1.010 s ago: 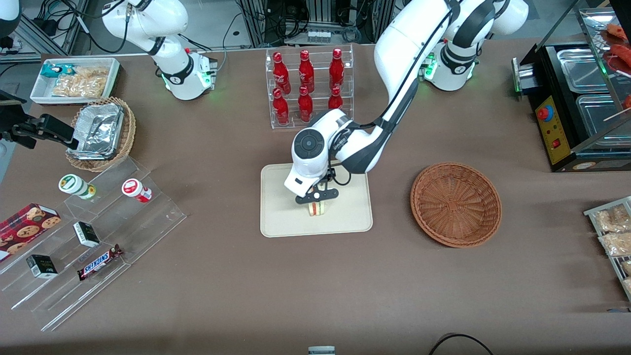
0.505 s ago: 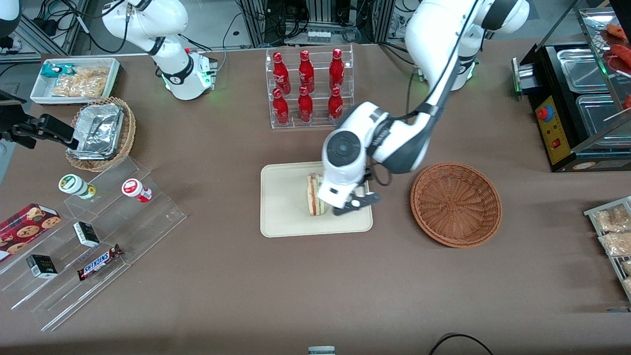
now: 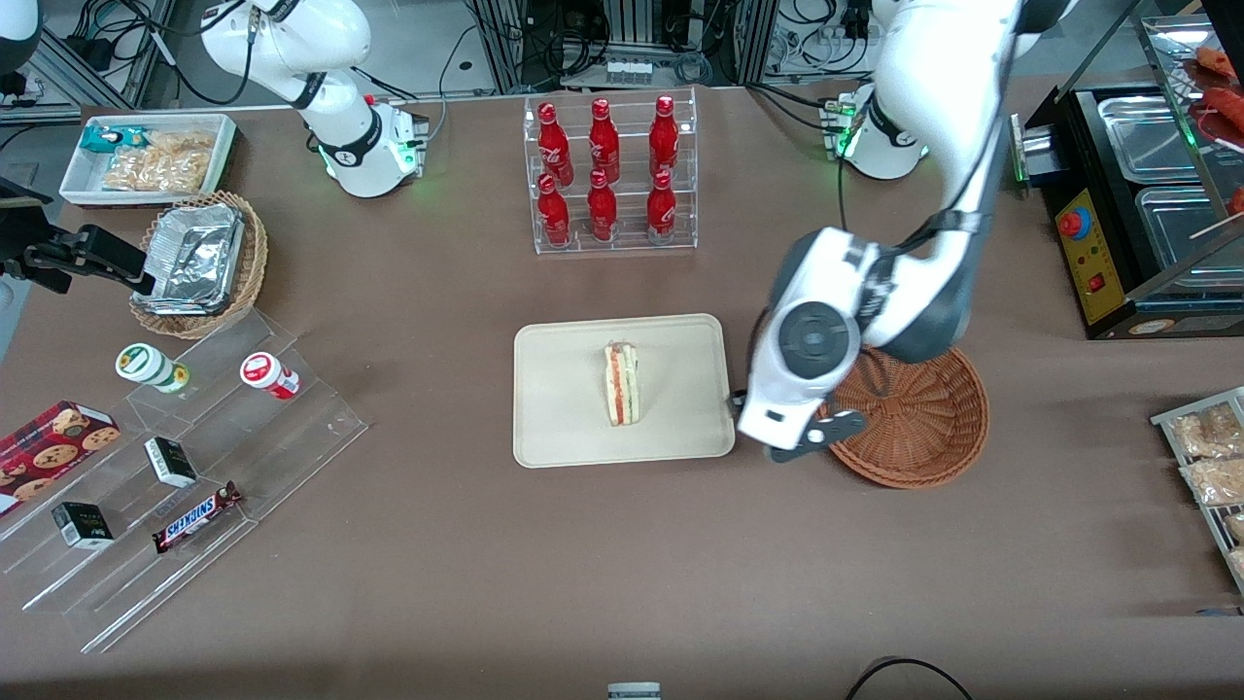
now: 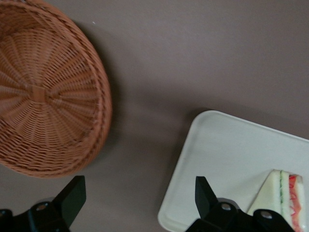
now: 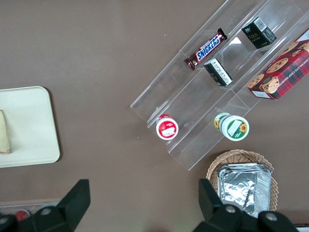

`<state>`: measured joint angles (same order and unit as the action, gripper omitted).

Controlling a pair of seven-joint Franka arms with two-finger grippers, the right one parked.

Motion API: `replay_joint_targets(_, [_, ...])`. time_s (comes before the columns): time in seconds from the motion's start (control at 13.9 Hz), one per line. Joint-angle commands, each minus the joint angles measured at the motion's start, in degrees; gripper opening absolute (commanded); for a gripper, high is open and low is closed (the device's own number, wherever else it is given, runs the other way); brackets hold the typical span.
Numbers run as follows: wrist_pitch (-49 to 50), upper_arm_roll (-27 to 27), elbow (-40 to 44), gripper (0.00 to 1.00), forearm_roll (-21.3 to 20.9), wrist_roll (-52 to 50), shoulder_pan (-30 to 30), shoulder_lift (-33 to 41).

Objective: Place sandwich from basket to tray

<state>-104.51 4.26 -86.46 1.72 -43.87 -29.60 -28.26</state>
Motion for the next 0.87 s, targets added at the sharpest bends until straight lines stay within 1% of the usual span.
replay_joint_targets(0.0, [0.9,-0.4,-6.5,1.00,-0.5,4.4,2.9,7.0])
replay_joint_targets(0.14, [2.8,-0.5,-7.9,1.00,-0.7,7.8,5.2,9.7])
replay_joint_targets(0.22, [3.8,-1.9,-8.8,1.00,-0.7,10.4,8.6,11.7])
replay_joint_targets(0.36, [8.4,-8.6,-9.1,1.00,-0.7,16.3,17.1,16.0])
replay_joint_targets(0.43, [10.5,-11.0,-9.1,1.00,-0.7,19.3,20.2,18.0])
replay_joint_targets(0.65, [16.7,-12.5,-9.0,1.00,-0.8,30.1,25.9,22.8])
replay_joint_targets(0.79, [18.0,-12.5,-8.9,1.00,-0.8,37.2,28.4,25.8])
